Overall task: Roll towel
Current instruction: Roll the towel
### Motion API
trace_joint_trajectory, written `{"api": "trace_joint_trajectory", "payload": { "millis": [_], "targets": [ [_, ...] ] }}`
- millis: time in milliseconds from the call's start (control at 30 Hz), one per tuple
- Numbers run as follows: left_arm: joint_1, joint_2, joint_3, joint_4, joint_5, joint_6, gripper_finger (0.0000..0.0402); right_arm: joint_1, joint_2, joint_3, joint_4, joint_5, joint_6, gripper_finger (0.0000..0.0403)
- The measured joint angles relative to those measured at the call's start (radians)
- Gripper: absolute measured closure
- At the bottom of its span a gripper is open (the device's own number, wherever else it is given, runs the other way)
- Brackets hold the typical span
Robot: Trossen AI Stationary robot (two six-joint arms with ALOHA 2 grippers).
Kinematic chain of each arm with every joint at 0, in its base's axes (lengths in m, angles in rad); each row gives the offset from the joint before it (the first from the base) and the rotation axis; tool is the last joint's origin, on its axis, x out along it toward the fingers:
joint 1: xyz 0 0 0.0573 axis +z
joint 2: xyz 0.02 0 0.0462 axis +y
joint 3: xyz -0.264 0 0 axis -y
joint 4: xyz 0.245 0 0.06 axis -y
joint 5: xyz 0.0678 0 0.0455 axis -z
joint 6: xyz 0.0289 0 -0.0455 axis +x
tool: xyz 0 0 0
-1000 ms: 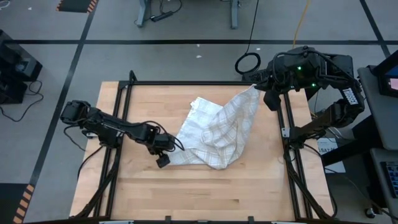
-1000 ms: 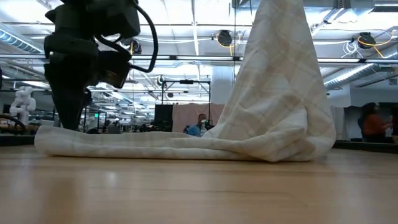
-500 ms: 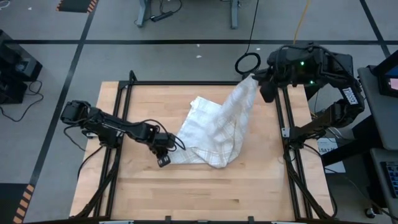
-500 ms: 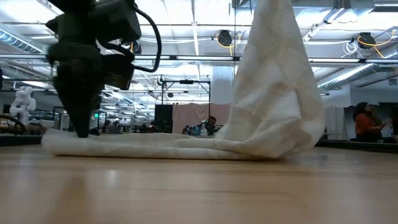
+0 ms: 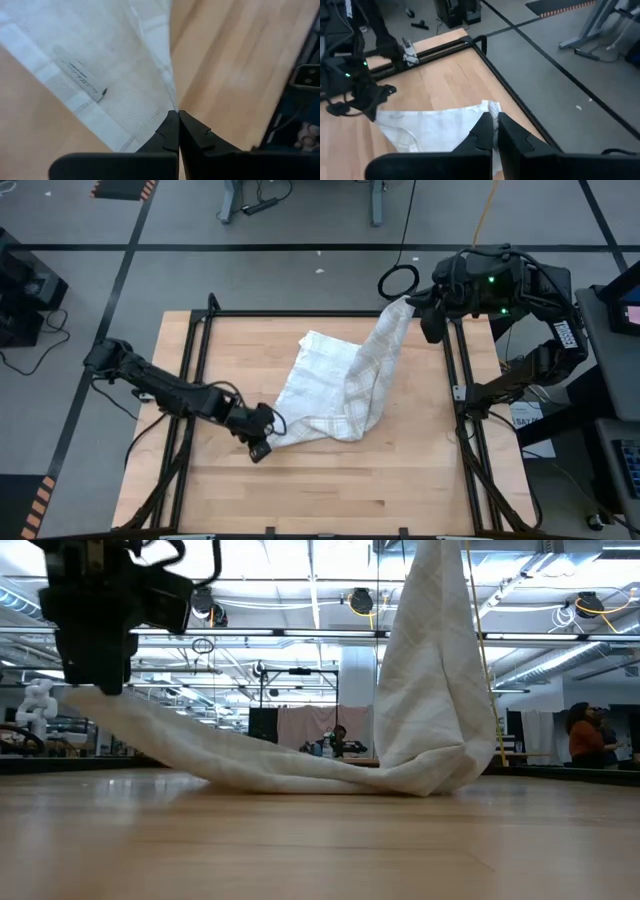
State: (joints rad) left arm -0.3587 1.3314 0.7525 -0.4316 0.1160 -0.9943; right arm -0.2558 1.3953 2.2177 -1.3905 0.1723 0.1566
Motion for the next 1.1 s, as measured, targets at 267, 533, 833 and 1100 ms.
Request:
{"api": "trace_joint_trajectory", "payload": {
  "millis": [267,533,833,1100],
  "targets": [
    [-0.101,0.076,-0.001,0.147,-0.009,-0.106,0.038,0.0,-0.022,0.0,-0.013,-0.161,-0.046,0.0401],
    [-0.067,0.023,-0.001,0.167,0.148,-0.177,0.0247,0.0,-0.068,0.0,-0.075,-0.232,-0.026,0.0401],
    [0.115,-0.016,0.001,0.119,-0.045,0.094,0.0181,0.002,-0.108,0.0,-0.094,-0.301,0.008,0.0401],
    [0.383,0.116,-0.001,0.164,-0.046,0.594,0.0251,0.002,-0.109,0.0,-0.093,-0.305,-0.019,0.0401]
  ]
}}
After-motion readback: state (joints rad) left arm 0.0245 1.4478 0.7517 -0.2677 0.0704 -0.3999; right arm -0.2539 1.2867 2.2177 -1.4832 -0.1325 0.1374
